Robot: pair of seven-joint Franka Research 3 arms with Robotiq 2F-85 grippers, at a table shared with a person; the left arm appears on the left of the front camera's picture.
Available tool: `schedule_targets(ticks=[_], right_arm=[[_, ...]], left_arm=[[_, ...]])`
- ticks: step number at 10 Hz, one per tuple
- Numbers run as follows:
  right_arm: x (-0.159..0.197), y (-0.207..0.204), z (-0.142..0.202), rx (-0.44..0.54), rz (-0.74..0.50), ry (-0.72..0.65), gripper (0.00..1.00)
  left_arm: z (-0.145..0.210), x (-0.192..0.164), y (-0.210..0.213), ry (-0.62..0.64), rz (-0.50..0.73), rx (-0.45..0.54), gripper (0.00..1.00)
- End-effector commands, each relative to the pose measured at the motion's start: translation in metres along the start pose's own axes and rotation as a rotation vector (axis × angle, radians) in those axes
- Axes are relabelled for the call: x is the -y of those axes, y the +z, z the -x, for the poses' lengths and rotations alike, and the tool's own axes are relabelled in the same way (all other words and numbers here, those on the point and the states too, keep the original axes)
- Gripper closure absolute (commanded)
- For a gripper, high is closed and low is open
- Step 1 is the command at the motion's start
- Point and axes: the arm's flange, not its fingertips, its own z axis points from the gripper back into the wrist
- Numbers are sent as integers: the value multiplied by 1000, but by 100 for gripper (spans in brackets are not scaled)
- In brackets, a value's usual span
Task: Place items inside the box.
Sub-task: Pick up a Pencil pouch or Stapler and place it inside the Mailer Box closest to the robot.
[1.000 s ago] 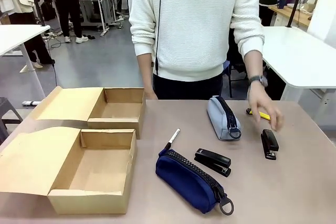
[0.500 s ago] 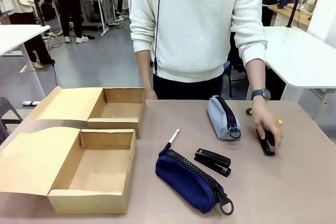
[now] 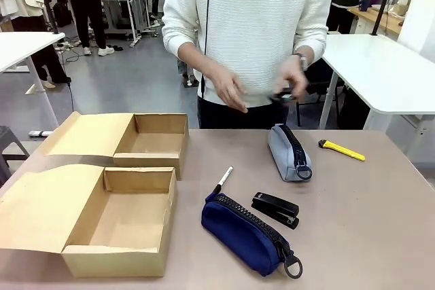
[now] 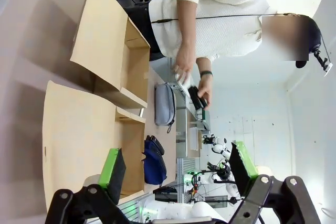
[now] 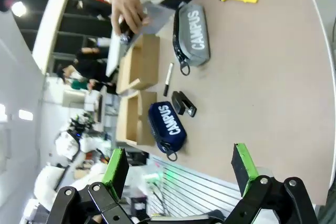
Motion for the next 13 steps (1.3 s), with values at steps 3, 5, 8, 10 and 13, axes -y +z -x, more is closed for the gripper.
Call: schedule_targets(ticks=[3, 5, 8, 10, 13], right_arm=[[-104, -140, 23, -320, 188, 347, 0], [-132, -214, 52, -539, 271, 519, 0], [-139, -321, 120, -633, 458, 758, 0], [-193, -296, 51, -682, 417, 688, 0], [-207, -346, 72, -692, 722, 710, 0]], left_arm=[[-1, 1, 0, -23, 22, 7, 0], [-1, 1, 0, -23, 22, 7, 0], [-1, 1, 0, -23, 22, 7, 0], [-1, 1, 0, -23, 22, 7, 0], [-1, 1, 0, -23, 22, 7, 0]])
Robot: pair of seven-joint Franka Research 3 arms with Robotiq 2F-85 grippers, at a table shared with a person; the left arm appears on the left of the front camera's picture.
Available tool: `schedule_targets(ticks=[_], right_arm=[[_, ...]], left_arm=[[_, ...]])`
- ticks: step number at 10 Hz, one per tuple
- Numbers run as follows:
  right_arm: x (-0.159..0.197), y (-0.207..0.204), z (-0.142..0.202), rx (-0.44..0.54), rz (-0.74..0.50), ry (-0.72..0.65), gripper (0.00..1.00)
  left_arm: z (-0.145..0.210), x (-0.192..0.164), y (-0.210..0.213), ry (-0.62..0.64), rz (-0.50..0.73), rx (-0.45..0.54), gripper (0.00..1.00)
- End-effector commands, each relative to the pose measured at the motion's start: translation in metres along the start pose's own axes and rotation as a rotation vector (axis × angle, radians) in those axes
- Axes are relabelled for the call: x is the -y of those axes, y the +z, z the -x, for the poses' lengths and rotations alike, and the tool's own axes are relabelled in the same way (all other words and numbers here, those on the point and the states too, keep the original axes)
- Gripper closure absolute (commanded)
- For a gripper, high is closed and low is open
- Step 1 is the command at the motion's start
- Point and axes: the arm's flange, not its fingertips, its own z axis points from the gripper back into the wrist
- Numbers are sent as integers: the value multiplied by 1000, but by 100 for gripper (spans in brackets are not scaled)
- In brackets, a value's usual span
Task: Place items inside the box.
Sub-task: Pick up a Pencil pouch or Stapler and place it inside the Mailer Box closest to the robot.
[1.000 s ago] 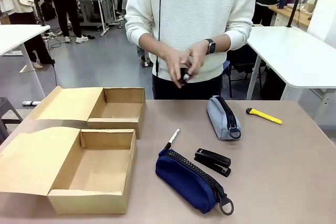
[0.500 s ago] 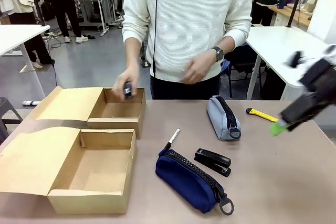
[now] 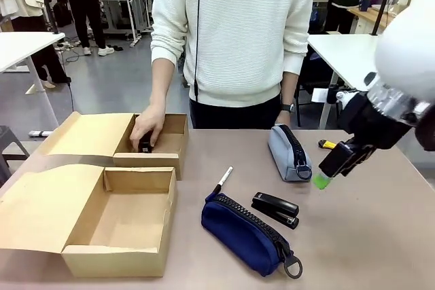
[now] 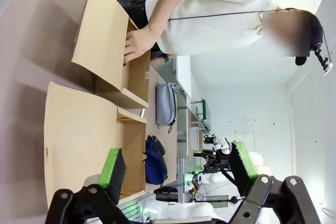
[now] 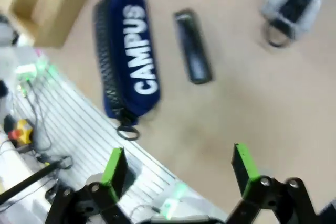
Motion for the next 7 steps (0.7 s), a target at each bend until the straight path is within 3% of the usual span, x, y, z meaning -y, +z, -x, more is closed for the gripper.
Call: schedule_targets(ticks=[1, 7], right_arm=[[-31, -32, -31, -154, 257, 56, 0], [-20, -134, -72, -201, 219, 97, 0]], left_arm=[[0, 1, 0, -20, 26, 9, 0], [0, 1, 0, -20, 26, 9, 0]])
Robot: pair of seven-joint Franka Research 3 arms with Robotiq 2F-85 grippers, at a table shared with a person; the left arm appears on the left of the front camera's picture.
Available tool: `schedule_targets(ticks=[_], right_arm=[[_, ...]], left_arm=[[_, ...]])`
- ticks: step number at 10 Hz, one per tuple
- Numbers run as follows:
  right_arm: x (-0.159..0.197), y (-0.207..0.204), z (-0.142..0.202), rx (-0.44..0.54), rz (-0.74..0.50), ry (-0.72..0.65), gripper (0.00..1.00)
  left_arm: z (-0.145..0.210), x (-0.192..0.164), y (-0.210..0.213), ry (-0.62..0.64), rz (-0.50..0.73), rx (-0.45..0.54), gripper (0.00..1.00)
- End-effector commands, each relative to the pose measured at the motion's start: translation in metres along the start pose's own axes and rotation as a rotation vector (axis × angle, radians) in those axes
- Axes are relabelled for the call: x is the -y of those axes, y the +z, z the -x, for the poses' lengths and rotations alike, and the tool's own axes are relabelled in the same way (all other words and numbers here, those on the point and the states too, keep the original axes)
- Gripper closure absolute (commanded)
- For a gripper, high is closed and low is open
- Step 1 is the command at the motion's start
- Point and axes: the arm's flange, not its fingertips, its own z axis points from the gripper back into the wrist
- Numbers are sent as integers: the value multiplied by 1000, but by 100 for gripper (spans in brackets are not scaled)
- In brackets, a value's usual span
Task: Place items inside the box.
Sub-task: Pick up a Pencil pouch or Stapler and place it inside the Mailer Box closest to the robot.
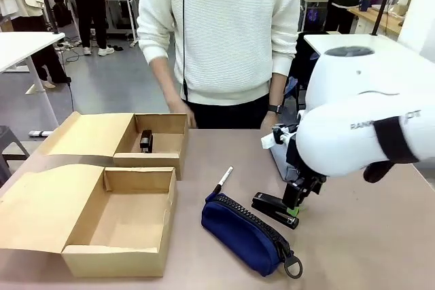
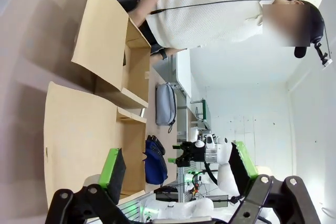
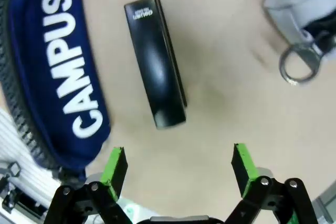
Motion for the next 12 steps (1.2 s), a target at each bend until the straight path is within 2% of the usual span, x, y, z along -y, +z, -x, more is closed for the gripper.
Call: schedule_targets(ticks=[1, 4, 7, 10, 11, 12], right_arm=[[0, -19, -30, 0, -20, 0, 0], [0, -40, -45, 22, -25, 16, 0], [-4, -63, -53, -23, -40, 51, 0], [-5, -65, -60, -45, -9, 32, 0], [-5, -65, -58, -52, -10, 50, 51], [-6, -65, -57, -66, -18, 45, 60]], left_arm=[[0, 1, 0, -19, 26, 9, 0], [0, 1, 0, -19, 26, 9, 0], [0, 1, 0, -19, 26, 9, 0], [0, 1, 0, -19, 26, 9, 0], [0, 1, 0, -19, 26, 9, 0], [0, 1, 0, -19, 26, 9, 0]])
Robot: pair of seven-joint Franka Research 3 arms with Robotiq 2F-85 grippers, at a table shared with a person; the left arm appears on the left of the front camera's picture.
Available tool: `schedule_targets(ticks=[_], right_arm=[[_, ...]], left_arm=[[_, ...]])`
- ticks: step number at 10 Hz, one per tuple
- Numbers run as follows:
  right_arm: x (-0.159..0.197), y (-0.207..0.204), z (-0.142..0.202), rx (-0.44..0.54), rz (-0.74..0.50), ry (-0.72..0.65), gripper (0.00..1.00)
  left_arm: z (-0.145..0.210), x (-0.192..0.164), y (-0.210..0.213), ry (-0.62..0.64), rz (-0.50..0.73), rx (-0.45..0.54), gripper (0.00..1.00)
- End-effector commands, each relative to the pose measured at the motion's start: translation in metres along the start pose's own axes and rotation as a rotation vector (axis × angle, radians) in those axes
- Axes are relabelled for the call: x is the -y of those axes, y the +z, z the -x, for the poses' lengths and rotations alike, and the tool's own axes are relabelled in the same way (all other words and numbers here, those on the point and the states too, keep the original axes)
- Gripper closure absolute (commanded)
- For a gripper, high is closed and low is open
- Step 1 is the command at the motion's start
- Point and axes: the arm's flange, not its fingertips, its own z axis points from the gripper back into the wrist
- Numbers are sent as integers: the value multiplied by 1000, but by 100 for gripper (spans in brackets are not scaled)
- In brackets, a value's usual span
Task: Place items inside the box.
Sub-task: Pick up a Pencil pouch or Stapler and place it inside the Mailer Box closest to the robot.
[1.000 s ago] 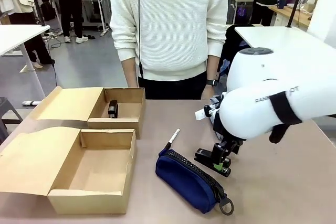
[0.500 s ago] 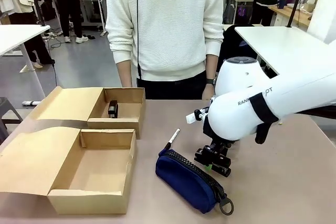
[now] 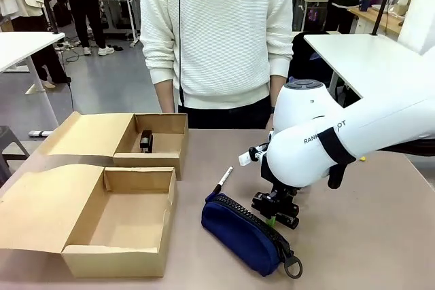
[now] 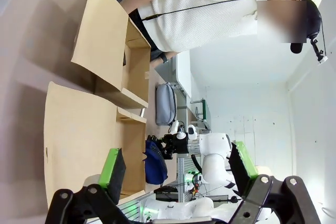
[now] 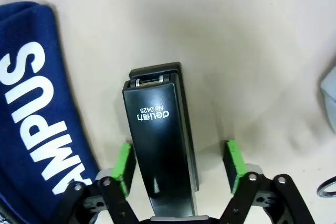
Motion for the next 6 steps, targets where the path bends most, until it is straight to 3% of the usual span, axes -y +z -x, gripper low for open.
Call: schedule_targets(ticks=[1, 3, 4, 6], right_arm=[[-3, 2, -8, -28, 22, -25, 100], [-4, 2, -7, -33, 24, -20, 100], [-5, 2, -6, -33, 27, -17, 87], [-4, 1, -8, -48, 19, -16, 100]], left_arm=[[0, 1, 0, -19, 25, 10, 0], [0, 1, 0, -19, 25, 10, 0], [0, 1, 0, -19, 25, 10, 0], [0, 1, 0, -19, 25, 10, 0]])
